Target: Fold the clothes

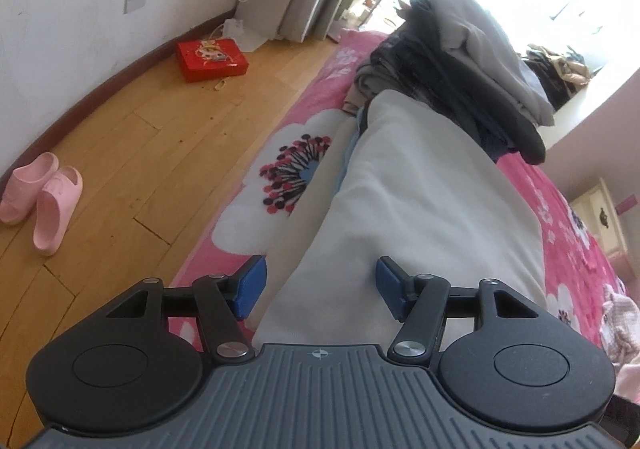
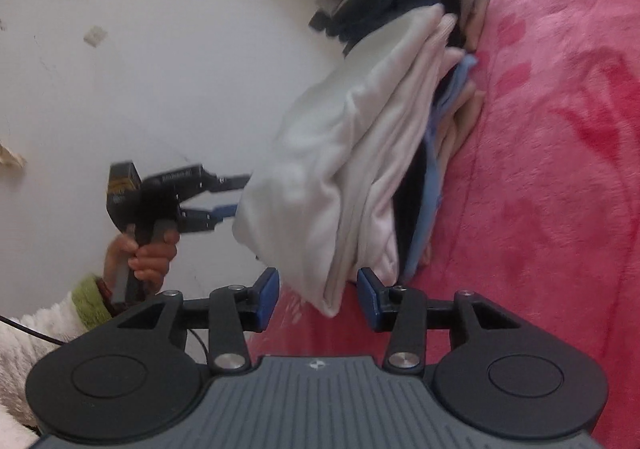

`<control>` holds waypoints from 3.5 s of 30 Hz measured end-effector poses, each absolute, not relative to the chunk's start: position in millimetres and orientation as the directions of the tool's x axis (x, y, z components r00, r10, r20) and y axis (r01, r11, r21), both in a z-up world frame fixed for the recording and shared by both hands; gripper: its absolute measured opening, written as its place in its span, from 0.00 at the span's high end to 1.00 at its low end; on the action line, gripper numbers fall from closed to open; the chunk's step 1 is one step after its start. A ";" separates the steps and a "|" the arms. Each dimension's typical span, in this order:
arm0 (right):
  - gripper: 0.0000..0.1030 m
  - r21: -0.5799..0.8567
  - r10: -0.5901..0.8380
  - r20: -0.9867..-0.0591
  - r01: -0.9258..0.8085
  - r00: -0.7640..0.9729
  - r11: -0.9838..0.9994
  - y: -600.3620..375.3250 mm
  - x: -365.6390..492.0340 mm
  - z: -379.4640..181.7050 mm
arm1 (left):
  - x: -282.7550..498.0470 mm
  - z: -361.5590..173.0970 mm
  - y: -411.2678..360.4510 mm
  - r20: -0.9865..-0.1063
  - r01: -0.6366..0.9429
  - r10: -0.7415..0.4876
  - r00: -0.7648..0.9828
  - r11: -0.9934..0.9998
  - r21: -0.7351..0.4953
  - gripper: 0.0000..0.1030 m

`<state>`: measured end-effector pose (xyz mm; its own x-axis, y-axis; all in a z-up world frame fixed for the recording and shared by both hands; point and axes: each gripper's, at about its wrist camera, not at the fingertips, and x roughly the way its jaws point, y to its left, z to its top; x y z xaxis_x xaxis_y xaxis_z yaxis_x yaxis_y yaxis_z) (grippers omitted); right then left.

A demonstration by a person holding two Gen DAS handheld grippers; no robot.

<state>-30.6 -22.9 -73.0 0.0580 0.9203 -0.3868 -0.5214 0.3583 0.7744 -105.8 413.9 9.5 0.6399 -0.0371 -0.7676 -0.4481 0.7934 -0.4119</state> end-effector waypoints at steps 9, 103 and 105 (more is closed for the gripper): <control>0.93 0.741 0.915 -0.368 -0.543 0.163 0.395 -27.8 -20.5 -47.6 | -113.6 4.0 416.8 -0.753 -0.446 -0.076 0.654 0.765 -0.465 0.41; 0.77 0.414 0.894 -0.397 -0.830 0.206 0.375 -14.5 -25.6 -26.4 | 6.2 49.2 323.8 -0.720 -0.215 -0.001 0.694 0.954 -0.209 0.32; 0.76 0.416 0.895 -0.392 -0.827 0.213 0.378 -17.4 -25.9 -28.3 | 34.2 36.9 327.9 -0.751 -0.267 0.018 0.660 0.940 -0.213 0.32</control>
